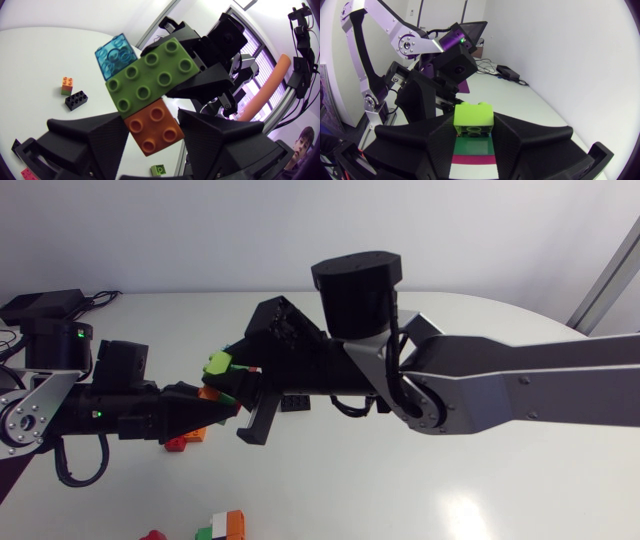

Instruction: Disassemble duplo

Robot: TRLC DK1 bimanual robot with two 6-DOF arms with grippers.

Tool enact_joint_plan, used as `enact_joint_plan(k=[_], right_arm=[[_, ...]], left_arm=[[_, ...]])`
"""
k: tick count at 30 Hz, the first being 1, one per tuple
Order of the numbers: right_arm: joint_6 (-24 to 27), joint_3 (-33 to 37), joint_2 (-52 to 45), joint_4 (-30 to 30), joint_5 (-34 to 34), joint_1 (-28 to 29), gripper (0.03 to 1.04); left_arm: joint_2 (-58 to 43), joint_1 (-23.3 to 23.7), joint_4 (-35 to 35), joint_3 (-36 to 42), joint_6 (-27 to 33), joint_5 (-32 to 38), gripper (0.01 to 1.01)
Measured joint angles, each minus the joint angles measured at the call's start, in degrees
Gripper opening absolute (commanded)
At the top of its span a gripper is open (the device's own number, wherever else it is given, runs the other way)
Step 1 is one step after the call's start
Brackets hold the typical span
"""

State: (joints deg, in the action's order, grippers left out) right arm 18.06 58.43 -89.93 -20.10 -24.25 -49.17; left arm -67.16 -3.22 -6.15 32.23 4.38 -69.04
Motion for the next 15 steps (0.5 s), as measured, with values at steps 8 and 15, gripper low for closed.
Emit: enact_joint_plan(k=[8, 15], right_arm=[[3.72, -0.22, 0.35, -0.24, 1.79, -0.57, 0.35], [3.87, -0.28, 0.46, -0.24, 2.08, -1.11, 0.35]], left_arm=[[-0.74, -0.15, -1.14, 0.0, -3.23, 0.24, 0.239], [-0.74, -0.61, -1.14, 0.0, -3.23, 0.42, 0.239]])
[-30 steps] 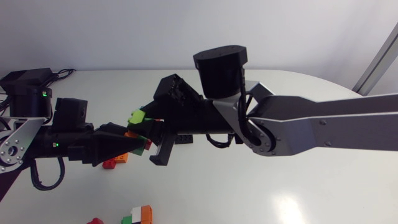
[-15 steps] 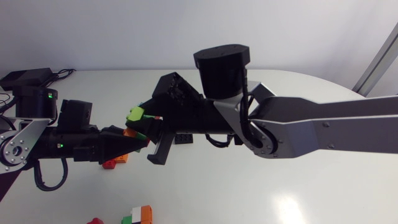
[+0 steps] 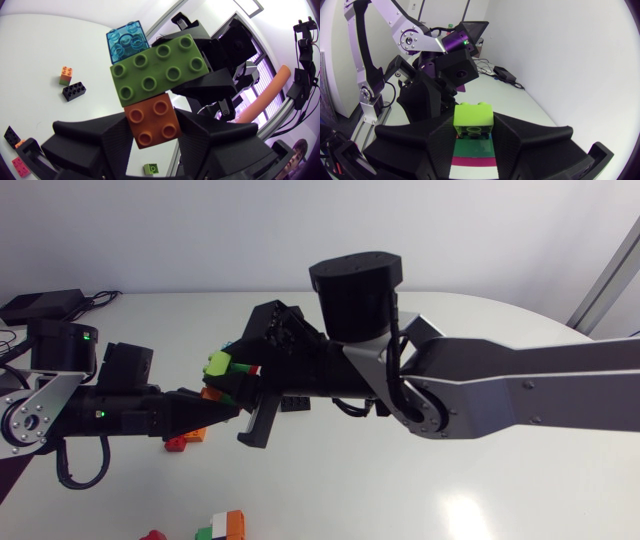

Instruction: Disassemble duplo

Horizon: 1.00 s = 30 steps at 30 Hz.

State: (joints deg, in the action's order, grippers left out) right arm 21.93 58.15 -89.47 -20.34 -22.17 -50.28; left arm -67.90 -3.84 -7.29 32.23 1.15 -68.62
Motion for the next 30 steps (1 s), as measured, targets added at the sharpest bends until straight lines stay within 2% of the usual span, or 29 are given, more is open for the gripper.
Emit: enact_joint_plan(k=[4, 8, 18, 25, 30], right_arm=[[-0.04, -0.2, 0.09, -0.39, 0.9, -0.52, 0.35], [-2.29, -0.2, 0.52, -3.37, 1.29, -2.21, 0.35], [-3.02, -0.2, 0.48, -4.11, 3.8, -3.41, 0.35], [-2.58, -0.2, 0.37, -6.1, 9.25, -2.82, 0.35], [-2.6, 0.15, -0.48, -7.06, 13.73, -0.11, 0.35]], left_arm=[[0.0, -0.79, 0.0, 0.0, 0.26, 0.11, 0.238], [0.02, -3.32, 0.35, -0.11, 2.25, -0.22, 0.238], [0.02, -3.67, 1.09, -0.11, 2.89, -0.17, 0.239], [0.02, -3.3, 1.07, -0.17, 2.91, 0.04, 0.239], [-0.07, -3.3, 0.83, -0.74, 3.69, 0.68, 0.239]])
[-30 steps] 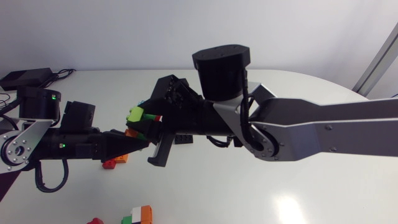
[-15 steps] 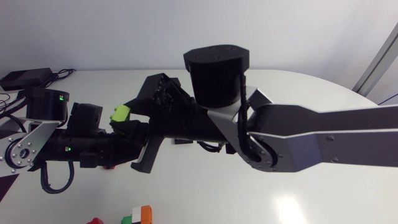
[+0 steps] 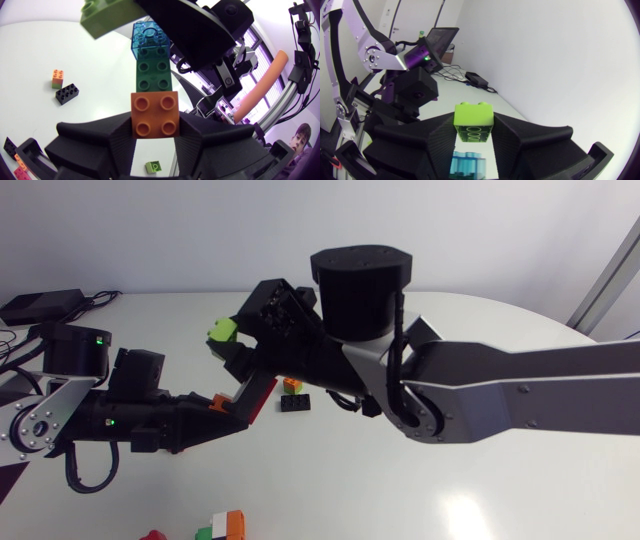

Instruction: Disassemble duplo

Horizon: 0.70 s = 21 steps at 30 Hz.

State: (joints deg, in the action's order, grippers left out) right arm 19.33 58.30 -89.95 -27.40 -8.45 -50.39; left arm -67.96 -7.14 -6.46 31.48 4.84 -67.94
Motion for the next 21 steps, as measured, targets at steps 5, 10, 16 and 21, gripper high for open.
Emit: enact_joint_plan(k=[5, 10, 16, 21], right_arm=[[-0.15, 2.36, -0.33, 1.64, 1.9, 5.11, 0.35], [0.98, 5.22, -3.1, 9.44, 6.23, 10.64, 0.35], [2.43, 13.75, -13.6, 20.61, 7.02, 13.25, 0.35], [2.82, 17.35, -19.23, 26.53, 7.28, 14.03, 0.35]], left_arm=[[0.09, 0.0, 0.04, -0.22, 0.31, -0.7, 0.239], [0.48, -0.02, 0.79, -0.22, 1.14, -1.6, 0.239], [0.57, -0.11, 0.79, -0.22, 1.57, -1.97, 0.239], [0.57, -0.11, 0.79, -0.22, 1.57, -1.97, 0.239]])
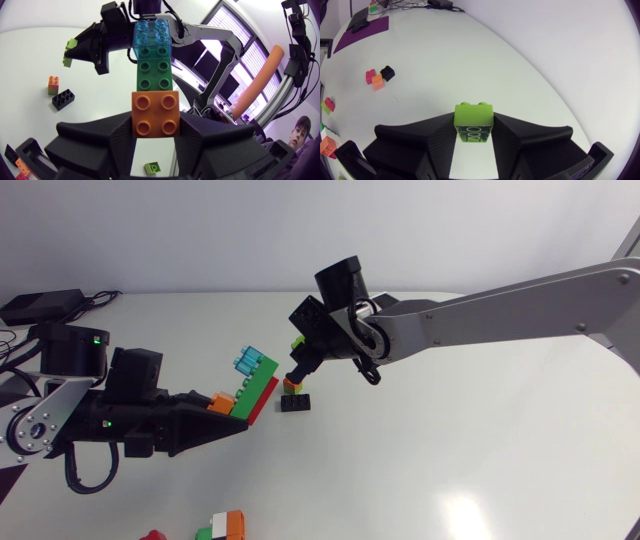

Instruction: Disassemble duplo

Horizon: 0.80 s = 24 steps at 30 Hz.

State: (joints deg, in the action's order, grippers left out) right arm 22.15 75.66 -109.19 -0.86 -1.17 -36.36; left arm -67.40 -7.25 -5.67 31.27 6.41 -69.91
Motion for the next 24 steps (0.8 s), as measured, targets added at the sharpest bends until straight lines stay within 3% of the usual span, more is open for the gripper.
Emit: enact_joint_plan(k=[3, 7, 10, 13, 17, 21, 24], right_arm=[[0.0, 3.32, -2.97, 5.03, 0.39, 0.0, 0.36], [0.02, 8.09, -7.13, 10.73, 1.2, 0.11, 0.47], [0.0, 11.8, -10.38, 17.53, 1.62, 0.26, 0.49], [0.0, 13.92, -12.55, 22.58, 1.64, 0.26, 0.63], [0.0, 14.25, -13.0, 24.52, 1.64, 0.26, 0.89], [0.09, 13.7, -11.5, 23.82, 1.66, 0.26, 0.95], [0.24, 9.73, -5.81, 18.36, 1.66, 0.28, 0.95]], left_arm=[[0.0, 0.0, 0.0, 0.0, 0.0, 0.0, 0.239], [0.0, 0.0, 0.0, 0.0, 0.0, 0.0, 0.239], [0.0, 0.0, 0.0, 0.0, 0.0, 0.0, 0.239], [0.0, 0.13, 0.0, 0.0, 0.0, 0.0, 0.239], [0.0, 0.44, 0.0, 0.0, 0.0, 0.02, 0.239], [0.0, 0.46, 0.0, 0.0, 0.02, 0.0, 0.239], [0.0, 0.5, 0.0, 0.0, 0.15, 0.11, 0.239]])
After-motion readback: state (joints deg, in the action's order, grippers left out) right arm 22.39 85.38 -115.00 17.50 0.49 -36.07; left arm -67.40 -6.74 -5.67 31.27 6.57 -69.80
